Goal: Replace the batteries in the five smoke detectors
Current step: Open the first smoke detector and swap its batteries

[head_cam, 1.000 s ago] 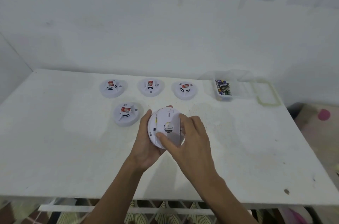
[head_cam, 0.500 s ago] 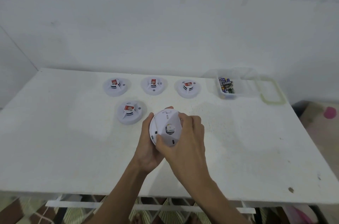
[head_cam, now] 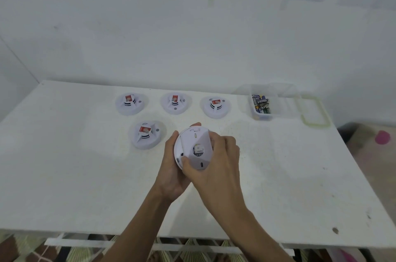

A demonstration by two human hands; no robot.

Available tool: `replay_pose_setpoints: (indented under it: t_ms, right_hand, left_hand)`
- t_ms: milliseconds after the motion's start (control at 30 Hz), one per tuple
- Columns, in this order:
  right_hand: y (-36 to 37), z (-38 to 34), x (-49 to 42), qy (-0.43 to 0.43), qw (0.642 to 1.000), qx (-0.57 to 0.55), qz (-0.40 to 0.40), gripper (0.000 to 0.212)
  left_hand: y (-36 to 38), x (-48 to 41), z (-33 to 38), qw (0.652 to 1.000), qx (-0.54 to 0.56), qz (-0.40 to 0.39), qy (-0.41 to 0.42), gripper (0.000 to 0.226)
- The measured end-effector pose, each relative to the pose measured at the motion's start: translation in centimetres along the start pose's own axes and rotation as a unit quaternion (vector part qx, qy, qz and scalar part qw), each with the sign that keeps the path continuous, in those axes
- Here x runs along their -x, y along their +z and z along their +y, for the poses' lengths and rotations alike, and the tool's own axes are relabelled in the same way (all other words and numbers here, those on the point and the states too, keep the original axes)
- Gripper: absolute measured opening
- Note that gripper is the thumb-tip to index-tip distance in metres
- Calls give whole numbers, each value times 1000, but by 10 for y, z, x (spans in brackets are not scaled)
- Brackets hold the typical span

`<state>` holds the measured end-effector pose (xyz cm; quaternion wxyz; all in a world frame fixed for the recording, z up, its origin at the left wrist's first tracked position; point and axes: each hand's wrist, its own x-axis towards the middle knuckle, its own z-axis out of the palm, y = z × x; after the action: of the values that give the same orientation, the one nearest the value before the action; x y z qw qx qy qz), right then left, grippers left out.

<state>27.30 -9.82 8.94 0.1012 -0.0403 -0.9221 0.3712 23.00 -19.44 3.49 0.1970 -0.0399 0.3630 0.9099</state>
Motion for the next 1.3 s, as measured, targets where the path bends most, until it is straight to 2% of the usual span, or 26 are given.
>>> replay_pose_setpoints:
  t_ms: [167, 400, 467, 600, 667, 733, 767, 867, 900, 967, 1067, 1100, 1233, 1300]
  right_hand:
    - [7, -1, -7, 27, 1000, -7, -7, 70]
    - [10, 1, -18, -19, 998, 6, 52, 72]
    - [6, 3, -20, -31, 997, -43, 62, 70]
    - [-11, 12, -22, -34, 975, -214, 38, 56]
    - [-19, 21, -27, -23, 954, -299, 19, 46]
    - [-24, 33, -32, 37, 916, -400, 4, 36]
    - [-26, 39, -34, 81, 886, -456, -7, 32]
    - [-26, 59, -36, 208, 788, -578, -29, 20]
    - [-24, 66, -35, 230, 781, -580, -29, 19]
    - [-17, 80, -33, 244, 820, -517, -23, 16]
    - [4, 107, -33, 238, 914, -329, -16, 15]
    - [12, 118, -34, 234, 934, -267, -25, 19]
    - [39, 145, -37, 215, 965, -123, -81, 15]
    - [47, 152, -39, 206, 973, -69, -78, 17]
  left_hand:
    - [-3, -6, 2, 1000, -10, -8, -8, 56]
    - [-9, -19, 8, 1000, -18, -14, -4, 53]
    - [-10, -23, 10, 1000, -1, -17, -2, 53]
    - [-14, -29, 15, 998, 51, -34, -14, 51]
    - [-18, -33, 17, 996, 66, -51, -14, 52]
    - [-24, -36, 19, 994, 82, -66, -24, 62]
    - [-27, -37, 20, 992, 92, -75, -35, 65]
    - [-36, -41, 19, 990, 111, -78, -45, 55]
    - [-36, -42, 20, 990, 113, -70, -46, 55]
    - [-38, -43, 21, 990, 120, -67, -44, 55]
    - [-39, -44, 21, 990, 122, -64, -42, 55]
    - [-39, -45, 20, 989, 120, -71, -43, 54]
    - [-34, -46, 21, 990, 105, -87, -44, 57]
    - [-34, -47, 21, 989, 104, -92, -50, 57]
